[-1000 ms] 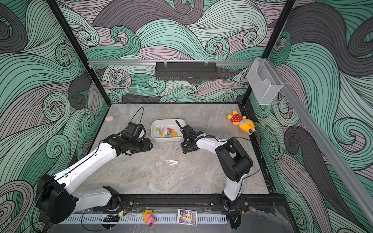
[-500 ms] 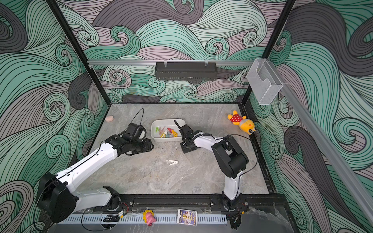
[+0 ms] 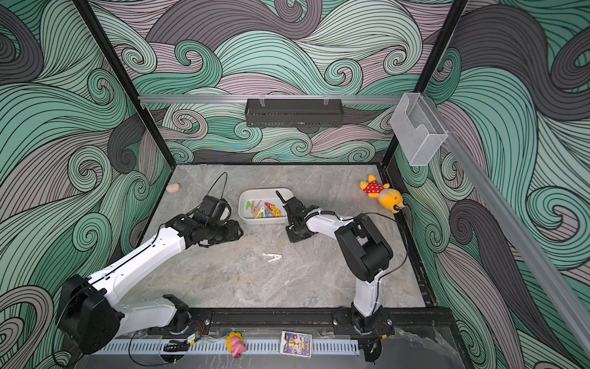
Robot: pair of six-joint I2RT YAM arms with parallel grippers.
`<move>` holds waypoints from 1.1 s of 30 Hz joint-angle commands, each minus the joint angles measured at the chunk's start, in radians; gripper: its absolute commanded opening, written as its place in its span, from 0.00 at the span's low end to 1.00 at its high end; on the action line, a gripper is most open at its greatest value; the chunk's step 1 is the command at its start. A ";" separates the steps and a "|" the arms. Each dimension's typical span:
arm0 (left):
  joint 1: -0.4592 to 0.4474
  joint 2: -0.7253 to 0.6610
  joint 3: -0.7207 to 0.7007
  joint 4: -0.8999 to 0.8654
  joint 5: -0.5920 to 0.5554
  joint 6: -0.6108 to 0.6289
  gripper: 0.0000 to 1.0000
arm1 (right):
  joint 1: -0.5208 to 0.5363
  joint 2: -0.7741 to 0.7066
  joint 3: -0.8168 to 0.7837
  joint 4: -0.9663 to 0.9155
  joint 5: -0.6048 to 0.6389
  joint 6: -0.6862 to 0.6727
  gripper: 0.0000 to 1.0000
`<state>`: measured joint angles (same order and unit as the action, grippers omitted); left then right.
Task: Put the clothespins into the storage box
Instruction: Pick up the clothespin from the center of the board, then place the clothespin in the storage box.
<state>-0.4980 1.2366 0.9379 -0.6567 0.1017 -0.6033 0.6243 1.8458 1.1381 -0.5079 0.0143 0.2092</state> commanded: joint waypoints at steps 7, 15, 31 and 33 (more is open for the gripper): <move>-0.002 -0.034 -0.006 0.001 -0.022 -0.001 0.54 | 0.003 -0.169 -0.008 -0.127 -0.004 -0.018 0.19; -0.003 -0.030 -0.003 -0.002 -0.035 -0.005 0.54 | 0.001 -0.229 0.127 -0.206 -0.007 -0.054 0.19; -0.002 -0.080 -0.026 -0.025 -0.097 -0.030 0.55 | -0.015 0.232 0.613 -0.189 -0.069 -0.104 0.18; -0.002 -0.083 -0.036 -0.019 -0.097 -0.031 0.55 | -0.015 0.276 0.649 -0.189 -0.064 -0.100 0.18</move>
<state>-0.4980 1.1675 0.9119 -0.6609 0.0261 -0.6258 0.6128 2.0933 1.7397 -0.6857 -0.0387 0.1154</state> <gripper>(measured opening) 0.549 0.200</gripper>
